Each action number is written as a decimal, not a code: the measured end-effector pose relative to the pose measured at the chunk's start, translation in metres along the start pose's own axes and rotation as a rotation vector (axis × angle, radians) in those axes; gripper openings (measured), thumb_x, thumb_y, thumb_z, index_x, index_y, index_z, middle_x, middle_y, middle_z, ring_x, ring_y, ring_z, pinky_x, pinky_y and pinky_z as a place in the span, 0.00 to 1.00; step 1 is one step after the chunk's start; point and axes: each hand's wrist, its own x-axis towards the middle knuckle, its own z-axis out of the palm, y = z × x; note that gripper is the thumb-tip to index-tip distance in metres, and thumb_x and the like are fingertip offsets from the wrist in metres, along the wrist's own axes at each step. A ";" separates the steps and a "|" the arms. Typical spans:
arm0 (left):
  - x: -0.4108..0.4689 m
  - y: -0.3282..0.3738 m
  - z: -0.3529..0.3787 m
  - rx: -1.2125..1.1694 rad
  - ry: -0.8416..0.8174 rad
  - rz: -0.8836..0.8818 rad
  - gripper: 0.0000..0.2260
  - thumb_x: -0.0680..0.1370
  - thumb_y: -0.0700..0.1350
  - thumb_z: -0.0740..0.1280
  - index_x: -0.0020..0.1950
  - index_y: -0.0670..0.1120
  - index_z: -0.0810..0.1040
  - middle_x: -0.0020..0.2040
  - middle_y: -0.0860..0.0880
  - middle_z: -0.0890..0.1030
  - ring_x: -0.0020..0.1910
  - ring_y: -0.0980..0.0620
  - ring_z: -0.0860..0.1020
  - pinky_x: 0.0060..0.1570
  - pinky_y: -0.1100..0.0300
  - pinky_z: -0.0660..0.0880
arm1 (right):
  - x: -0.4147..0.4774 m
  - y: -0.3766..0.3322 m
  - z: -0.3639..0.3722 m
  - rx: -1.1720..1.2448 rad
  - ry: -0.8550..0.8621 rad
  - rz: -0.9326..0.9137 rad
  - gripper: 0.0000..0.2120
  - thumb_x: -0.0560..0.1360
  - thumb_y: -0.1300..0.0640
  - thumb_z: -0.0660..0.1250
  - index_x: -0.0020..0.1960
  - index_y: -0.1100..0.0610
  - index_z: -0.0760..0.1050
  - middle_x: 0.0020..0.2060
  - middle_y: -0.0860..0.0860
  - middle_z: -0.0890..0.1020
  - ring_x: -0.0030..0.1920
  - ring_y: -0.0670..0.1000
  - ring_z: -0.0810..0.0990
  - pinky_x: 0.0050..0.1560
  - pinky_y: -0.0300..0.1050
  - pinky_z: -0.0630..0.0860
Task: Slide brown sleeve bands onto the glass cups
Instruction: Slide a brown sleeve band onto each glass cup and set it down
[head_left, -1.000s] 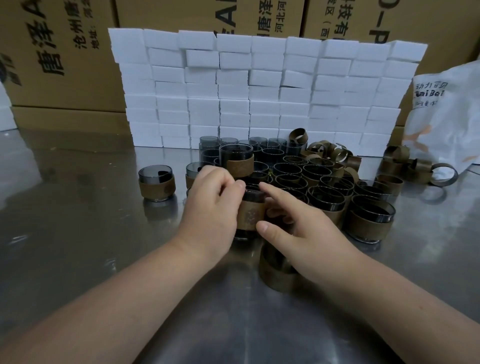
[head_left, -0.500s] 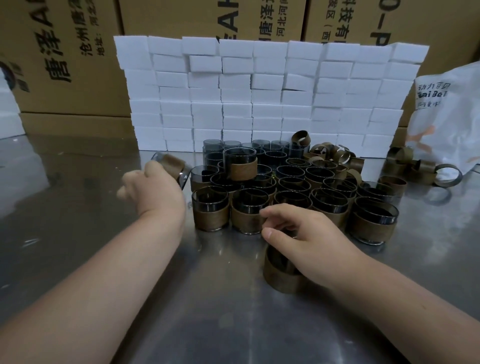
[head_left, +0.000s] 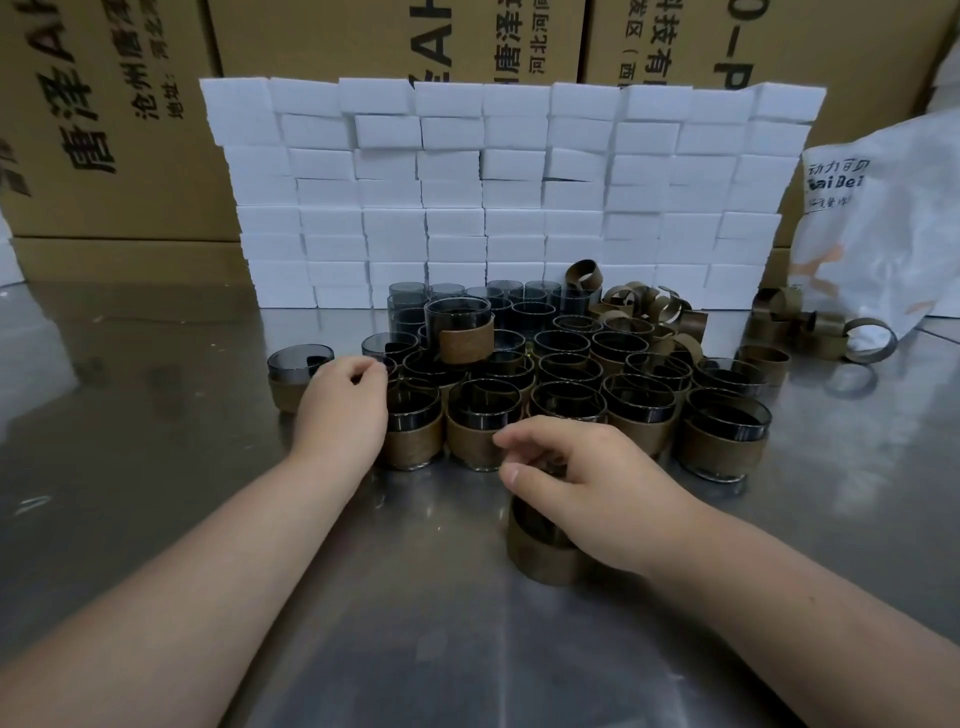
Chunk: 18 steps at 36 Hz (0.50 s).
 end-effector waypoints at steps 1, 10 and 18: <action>0.000 0.000 0.000 -0.017 -0.032 -0.008 0.12 0.80 0.48 0.57 0.57 0.49 0.77 0.62 0.50 0.75 0.55 0.52 0.72 0.51 0.58 0.67 | 0.000 0.000 0.000 -0.009 -0.002 0.000 0.12 0.73 0.48 0.64 0.56 0.44 0.76 0.42 0.37 0.79 0.46 0.34 0.75 0.49 0.31 0.72; -0.013 0.007 0.004 0.373 -0.143 0.309 0.17 0.79 0.48 0.59 0.68 0.47 0.71 0.71 0.49 0.67 0.72 0.48 0.58 0.71 0.50 0.54 | 0.000 -0.002 0.000 -0.043 -0.010 -0.026 0.13 0.74 0.49 0.64 0.58 0.47 0.76 0.41 0.38 0.79 0.48 0.32 0.73 0.49 0.26 0.68; -0.016 0.040 0.004 0.422 -0.121 0.390 0.21 0.78 0.47 0.59 0.72 0.50 0.64 0.72 0.49 0.65 0.69 0.48 0.63 0.68 0.47 0.61 | -0.001 -0.005 -0.002 -0.087 -0.019 -0.023 0.13 0.75 0.48 0.64 0.59 0.46 0.76 0.45 0.40 0.79 0.48 0.38 0.76 0.52 0.35 0.73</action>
